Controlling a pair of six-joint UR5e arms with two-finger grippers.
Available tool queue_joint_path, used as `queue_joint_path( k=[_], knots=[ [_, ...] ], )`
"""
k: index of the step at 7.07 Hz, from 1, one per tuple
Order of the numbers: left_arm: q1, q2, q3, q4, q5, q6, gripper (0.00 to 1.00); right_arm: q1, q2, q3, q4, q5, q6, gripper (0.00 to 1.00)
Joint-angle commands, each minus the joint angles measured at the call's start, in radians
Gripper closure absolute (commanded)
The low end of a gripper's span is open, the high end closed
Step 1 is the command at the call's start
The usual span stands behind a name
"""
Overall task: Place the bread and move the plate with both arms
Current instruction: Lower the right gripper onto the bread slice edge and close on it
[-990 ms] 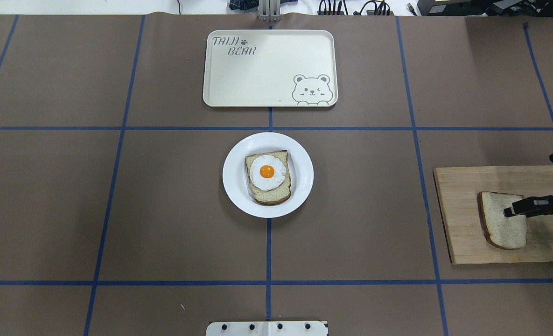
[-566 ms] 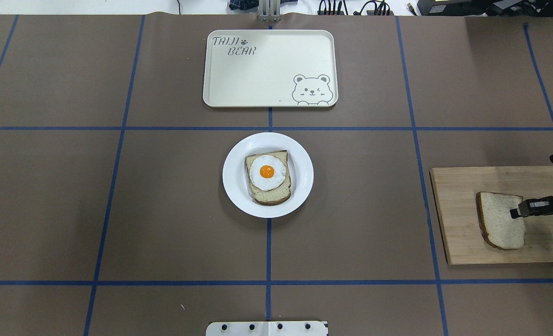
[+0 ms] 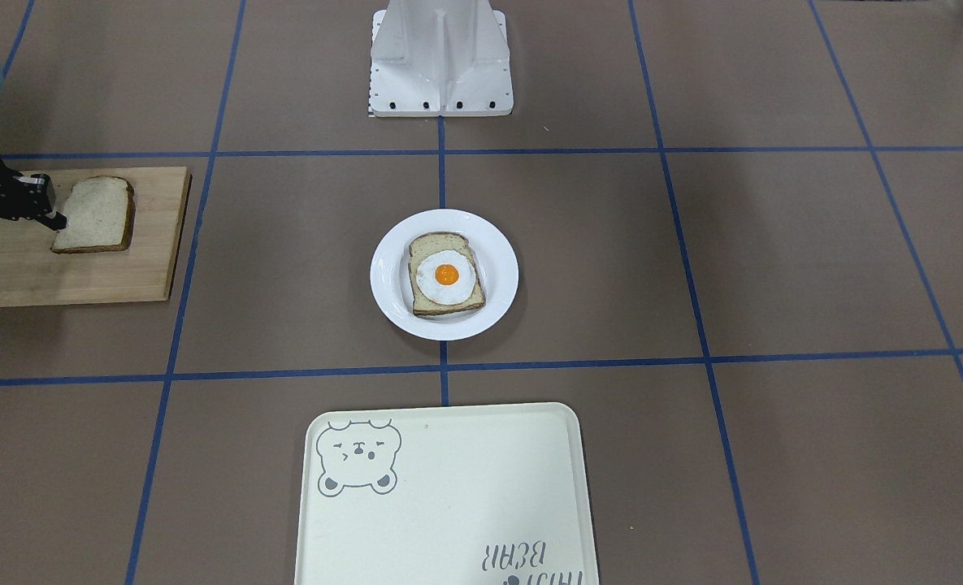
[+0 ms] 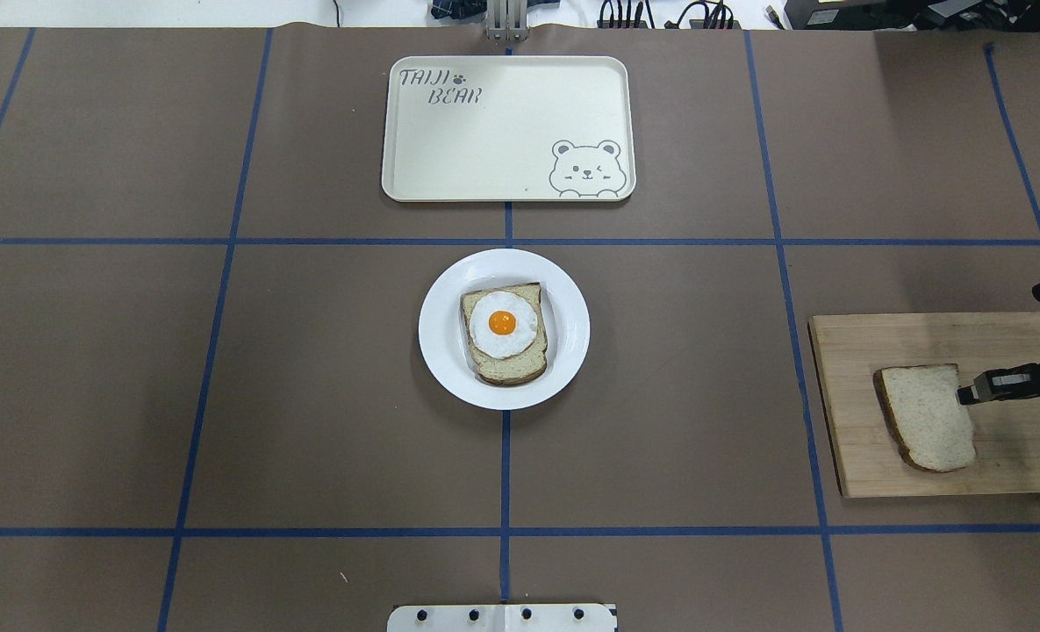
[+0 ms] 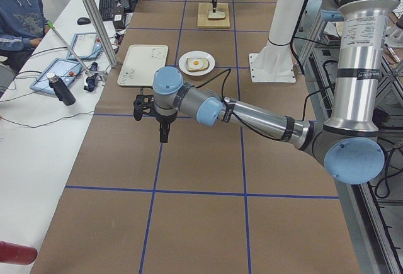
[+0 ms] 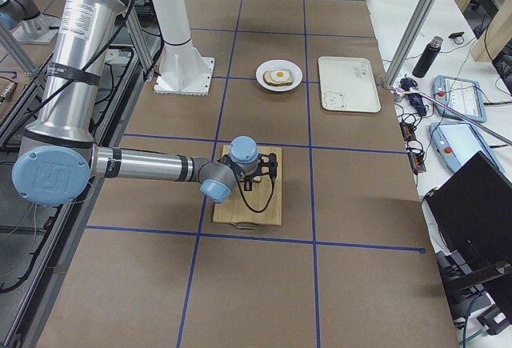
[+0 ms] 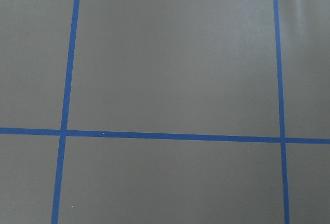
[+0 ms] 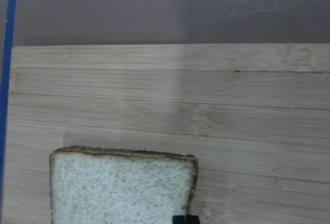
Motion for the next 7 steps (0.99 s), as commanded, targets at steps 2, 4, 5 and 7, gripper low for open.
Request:
queue_joint_path(
  k=[2,4,5,7],
  knots=[
    [0.000,0.000,0.006,-0.002,0.000,0.002,0.01,0.005,-0.001,0.010,0.000,0.003,0.001,1.00],
    [0.000,0.000,0.015,-0.005,0.000,0.006,0.01,0.007,-0.004,0.010,0.000,0.005,-0.019,0.72],
    [0.000,0.000,0.018,-0.005,0.000,0.011,0.01,0.006,-0.002,0.009,0.000,-0.001,-0.019,0.46],
    [0.000,0.000,0.018,-0.005,0.000,0.011,0.01,0.002,0.001,-0.002,0.000,-0.004,-0.019,0.44]
  ],
)
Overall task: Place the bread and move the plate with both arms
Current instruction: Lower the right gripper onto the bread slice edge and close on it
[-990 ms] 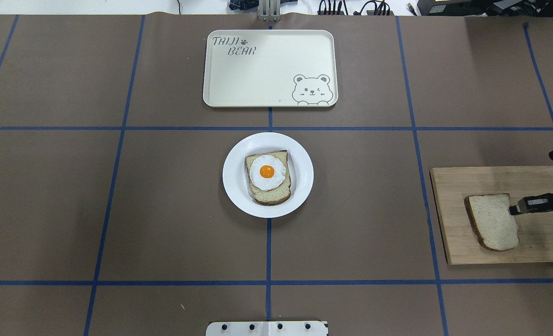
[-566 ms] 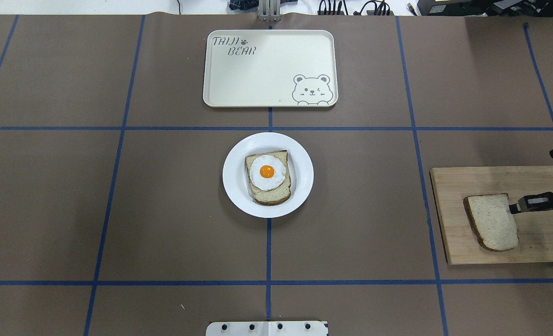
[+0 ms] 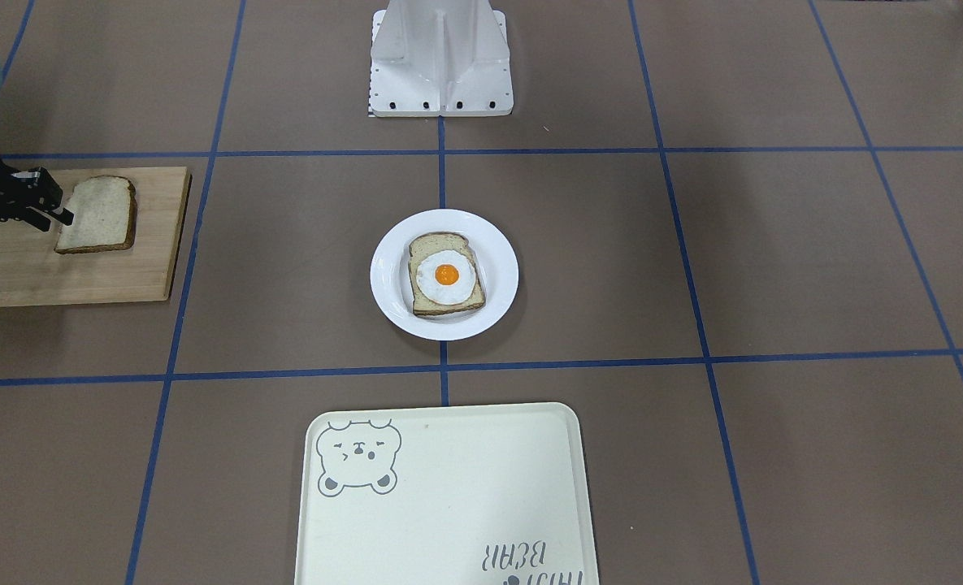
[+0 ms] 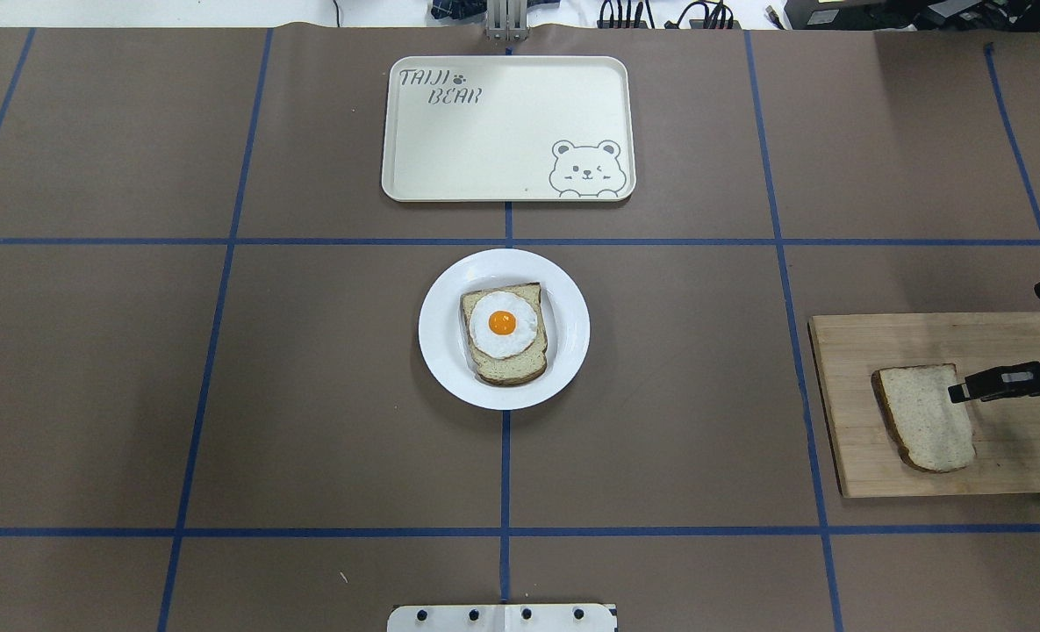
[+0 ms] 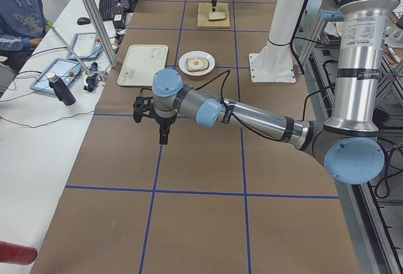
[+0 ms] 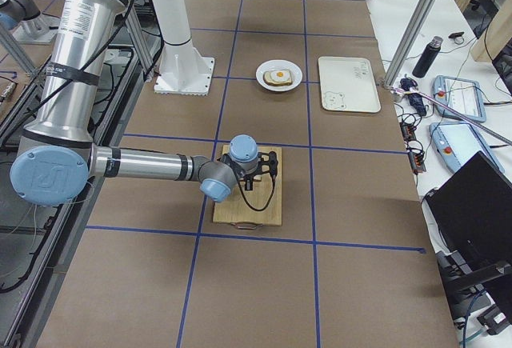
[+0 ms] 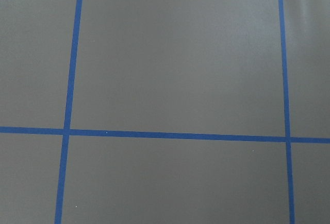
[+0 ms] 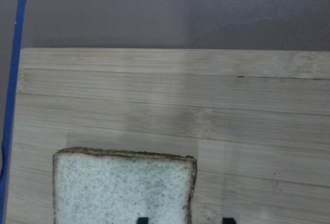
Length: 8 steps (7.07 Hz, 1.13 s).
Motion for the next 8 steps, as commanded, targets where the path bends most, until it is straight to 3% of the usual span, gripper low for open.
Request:
queue_joint_path(
  k=[1,2,6,8],
  knots=[
    [0.000,0.000,0.001,0.000,0.000,0.001,0.01,-0.002,0.004,-0.010,0.000,-0.002,0.001,0.52],
    [0.000,0.000,-0.001,0.000,-0.002,0.001,0.01,-0.002,0.007,-0.018,0.000,0.000,-0.001,0.57],
    [0.000,0.000,-0.002,0.000,-0.002,0.001,0.01,-0.008,0.021,-0.027,-0.002,0.004,0.005,0.59],
    [0.000,0.002,-0.002,0.000,-0.002,0.001,0.01,-0.011,0.028,-0.038,-0.002,0.007,0.009,0.85]
  ],
)
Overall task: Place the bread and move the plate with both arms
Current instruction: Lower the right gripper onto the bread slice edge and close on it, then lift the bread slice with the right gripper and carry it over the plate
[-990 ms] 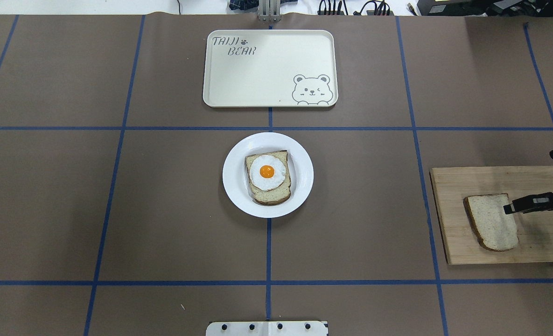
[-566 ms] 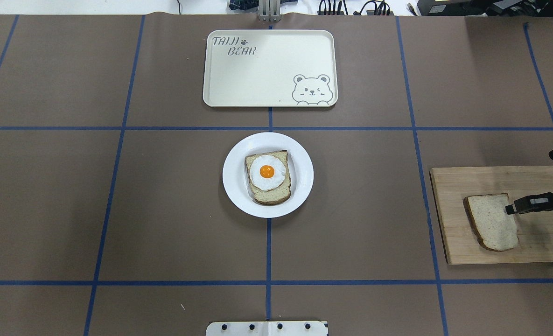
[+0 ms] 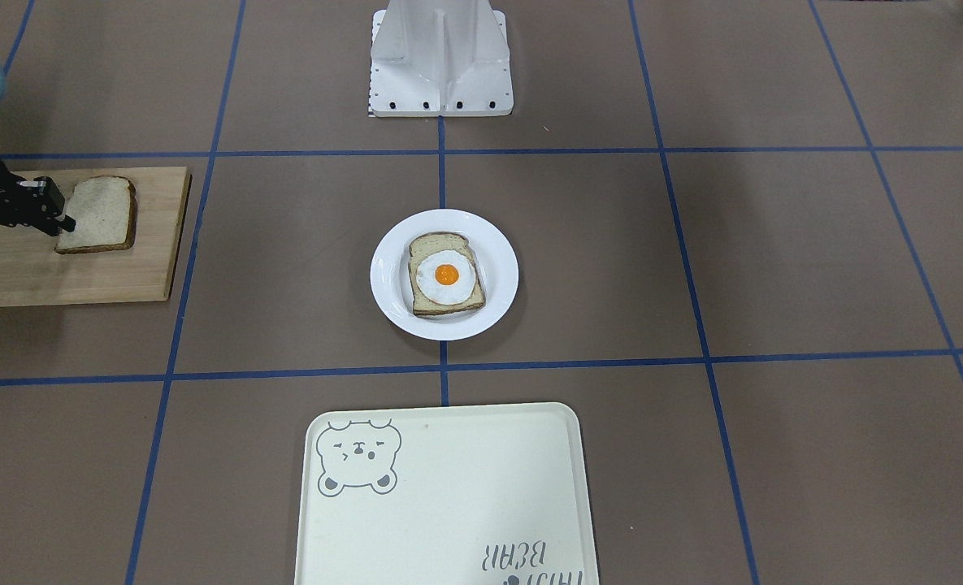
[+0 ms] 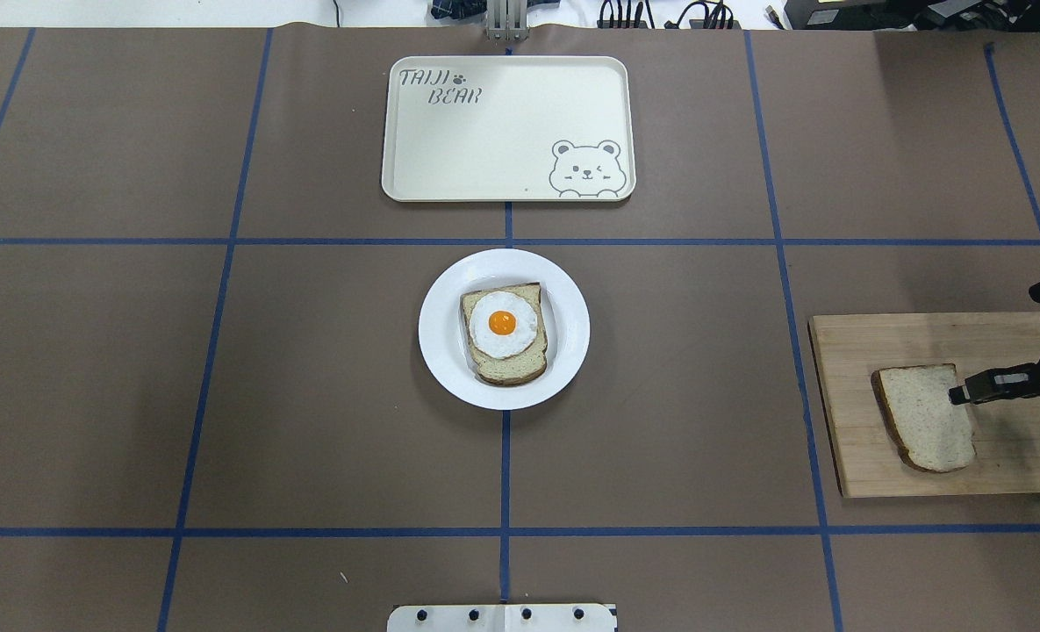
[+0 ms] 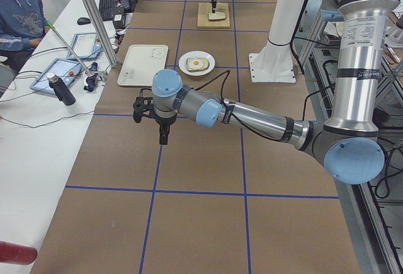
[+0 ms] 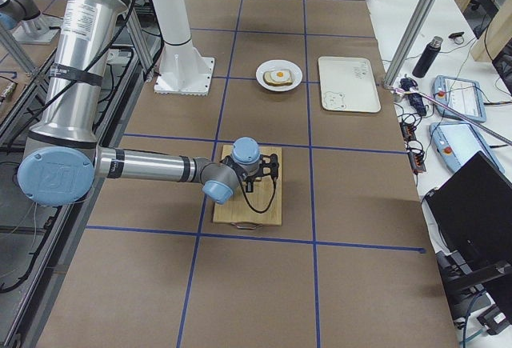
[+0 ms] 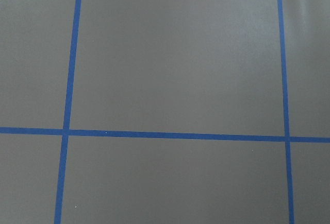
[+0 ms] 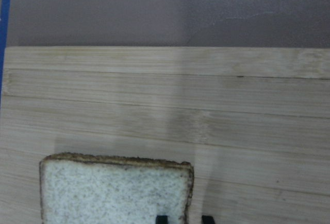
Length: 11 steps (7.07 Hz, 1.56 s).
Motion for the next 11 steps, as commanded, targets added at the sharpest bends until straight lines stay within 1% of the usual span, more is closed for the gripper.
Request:
queue_joint_path(
  k=[1,3,4,5,6,7,9,10,11],
  knots=[
    [-0.002,0.001,0.002,0.000,0.002,0.000,0.01,-0.001,0.004,-0.004,0.001,0.005,0.002,1.00],
    [-0.002,0.001,0.000,0.000,0.000,0.000,0.01,0.000,0.004,0.004,0.001,0.019,-0.002,1.00],
    [-0.002,0.001,0.000,0.000,0.000,0.000,0.01,0.008,0.005,0.008,0.001,0.061,-0.003,1.00],
    [-0.002,0.003,0.000,0.000,0.000,0.000,0.01,0.053,0.016,0.011,0.001,0.133,-0.006,1.00],
    [0.000,0.004,0.000,0.000,0.000,0.000,0.01,0.104,0.045,0.014,-0.002,0.230,0.003,1.00],
    [-0.002,0.007,0.000,-0.002,0.000,0.002,0.01,0.117,0.094,0.014,-0.006,0.267,0.037,1.00],
    [0.000,0.010,0.003,-0.002,0.000,0.002,0.01,0.103,0.274,0.016,-0.009,0.280,0.287,1.00],
    [0.000,0.010,0.011,-0.002,0.000,0.003,0.01,0.076,0.366,0.007,-0.014,0.277,0.372,1.00],
    [0.000,0.010,0.020,-0.011,0.000,0.003,0.01,0.024,0.471,-0.001,-0.044,0.266,0.470,1.00]
  ],
)
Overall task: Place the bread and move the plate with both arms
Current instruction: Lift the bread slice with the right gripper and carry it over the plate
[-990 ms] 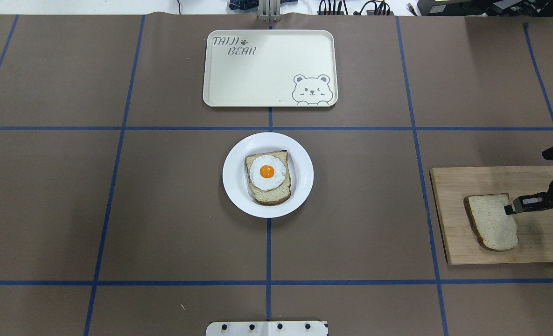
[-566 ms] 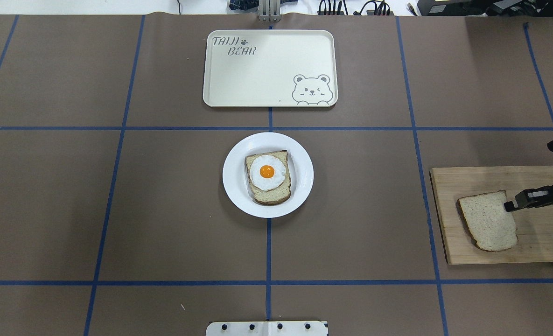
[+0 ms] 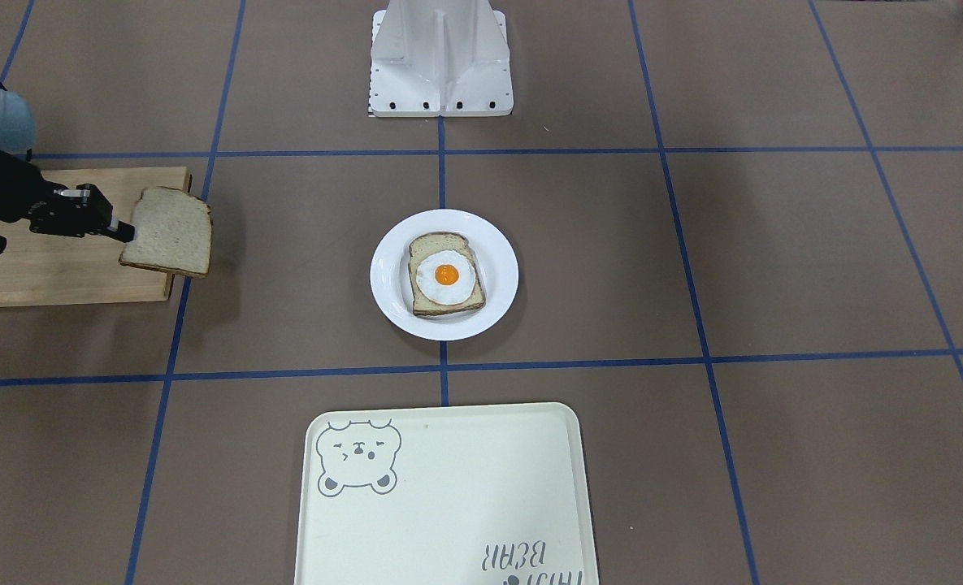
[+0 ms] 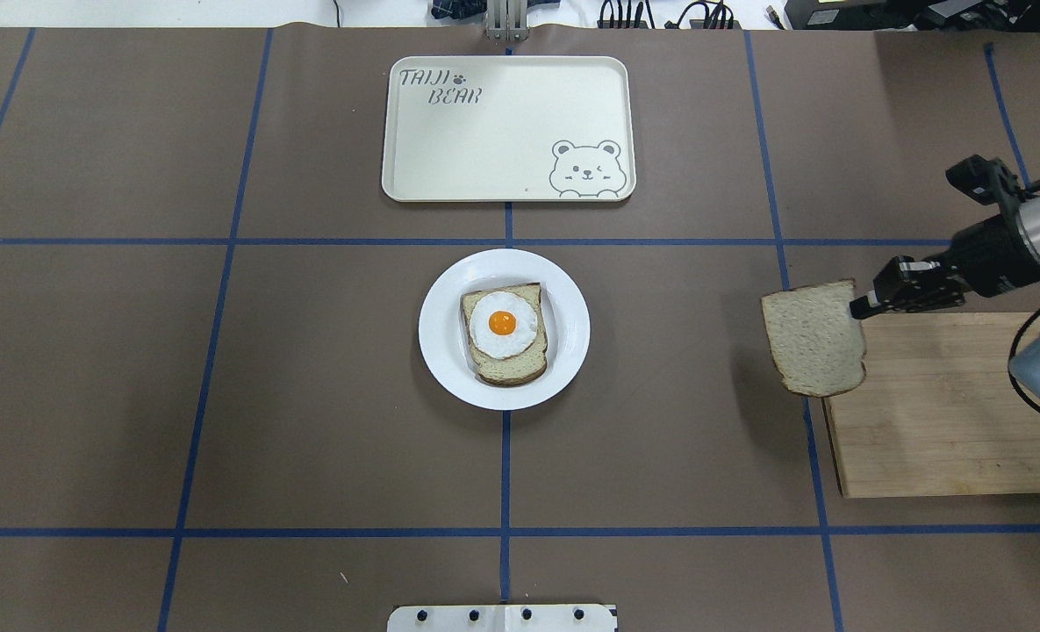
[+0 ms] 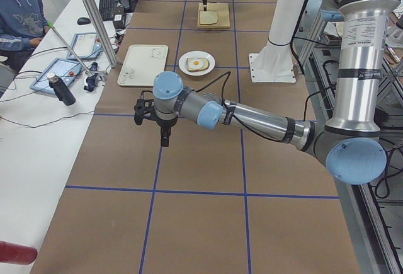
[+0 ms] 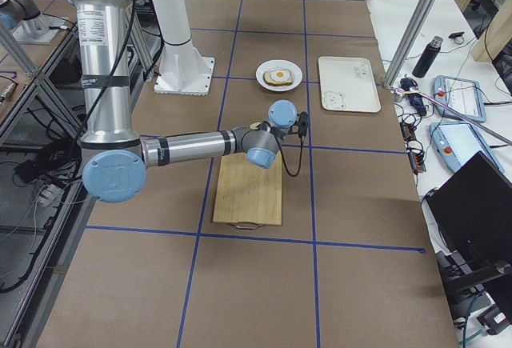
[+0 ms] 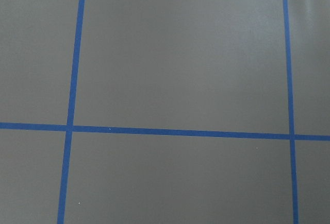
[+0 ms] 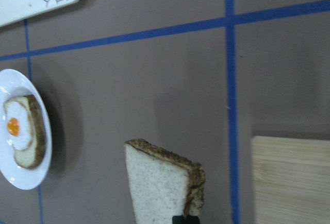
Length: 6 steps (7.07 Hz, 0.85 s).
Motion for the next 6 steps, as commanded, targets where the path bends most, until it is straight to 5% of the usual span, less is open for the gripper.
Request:
queue_joint_path(
  k=[1,4,6],
  knots=[
    [0.000,-0.003,0.021,-0.007,0.000,0.004,0.01,-0.099,0.239,-0.011,-0.096,-0.035,0.197,1.00],
    [0.000,-0.010,0.038,-0.009,0.001,0.005,0.01,-0.297,0.454,-0.063,-0.210,-0.286,0.282,1.00],
    [0.000,-0.010,0.025,-0.007,0.000,0.002,0.01,-0.311,0.525,-0.144,-0.210,-0.288,0.243,1.00]
  ],
)
